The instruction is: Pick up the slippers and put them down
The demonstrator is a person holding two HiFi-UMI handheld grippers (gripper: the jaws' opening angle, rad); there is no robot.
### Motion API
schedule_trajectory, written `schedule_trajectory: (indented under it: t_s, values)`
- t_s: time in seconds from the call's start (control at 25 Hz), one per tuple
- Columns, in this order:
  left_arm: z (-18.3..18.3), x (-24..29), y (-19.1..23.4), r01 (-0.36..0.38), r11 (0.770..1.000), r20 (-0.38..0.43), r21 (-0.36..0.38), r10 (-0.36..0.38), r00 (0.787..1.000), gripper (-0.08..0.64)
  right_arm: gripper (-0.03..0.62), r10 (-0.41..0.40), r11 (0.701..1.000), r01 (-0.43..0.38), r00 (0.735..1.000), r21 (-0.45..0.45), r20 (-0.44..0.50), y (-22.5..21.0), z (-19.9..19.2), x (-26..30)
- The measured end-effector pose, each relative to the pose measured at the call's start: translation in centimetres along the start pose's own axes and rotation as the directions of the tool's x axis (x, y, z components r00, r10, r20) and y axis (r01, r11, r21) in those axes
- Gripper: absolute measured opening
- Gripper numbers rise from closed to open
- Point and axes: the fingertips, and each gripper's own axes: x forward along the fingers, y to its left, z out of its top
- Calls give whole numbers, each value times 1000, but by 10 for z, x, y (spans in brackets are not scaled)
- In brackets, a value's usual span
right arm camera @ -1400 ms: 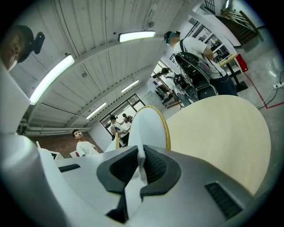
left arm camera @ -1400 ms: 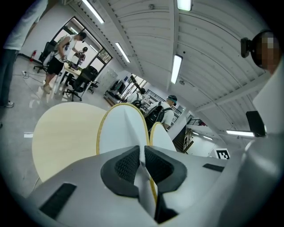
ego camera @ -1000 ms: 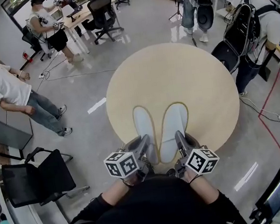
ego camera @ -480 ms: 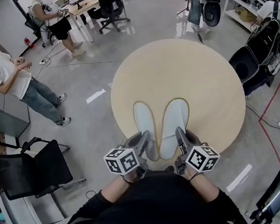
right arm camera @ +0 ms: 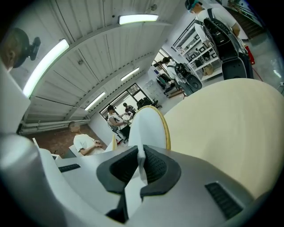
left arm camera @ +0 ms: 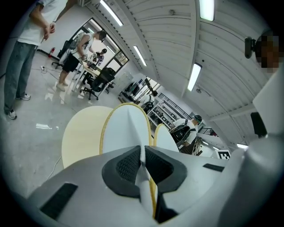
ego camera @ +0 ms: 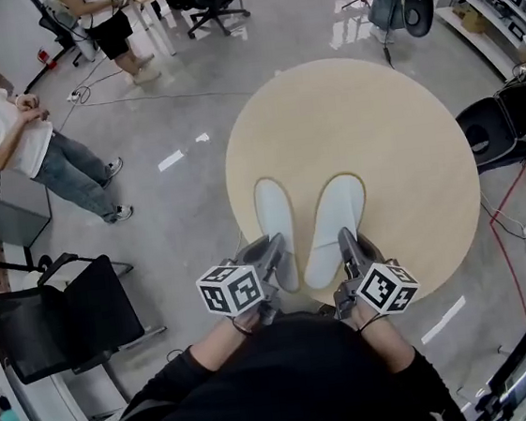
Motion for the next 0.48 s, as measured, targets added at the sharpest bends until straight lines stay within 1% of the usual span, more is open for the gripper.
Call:
schedule_trajectory:
  t_s: [0.24, 0.48]
  values:
    - [49, 2, 60, 23, 1000, -39, -1, -23, 999, 34, 32, -59, 998, 59, 998, 4, 3, 21, -6, 70]
    - [79, 2, 123, 26, 999, -84, -30, -29, 996, 34, 32, -118, 993, 118, 993, 17, -13, 38, -23, 127]
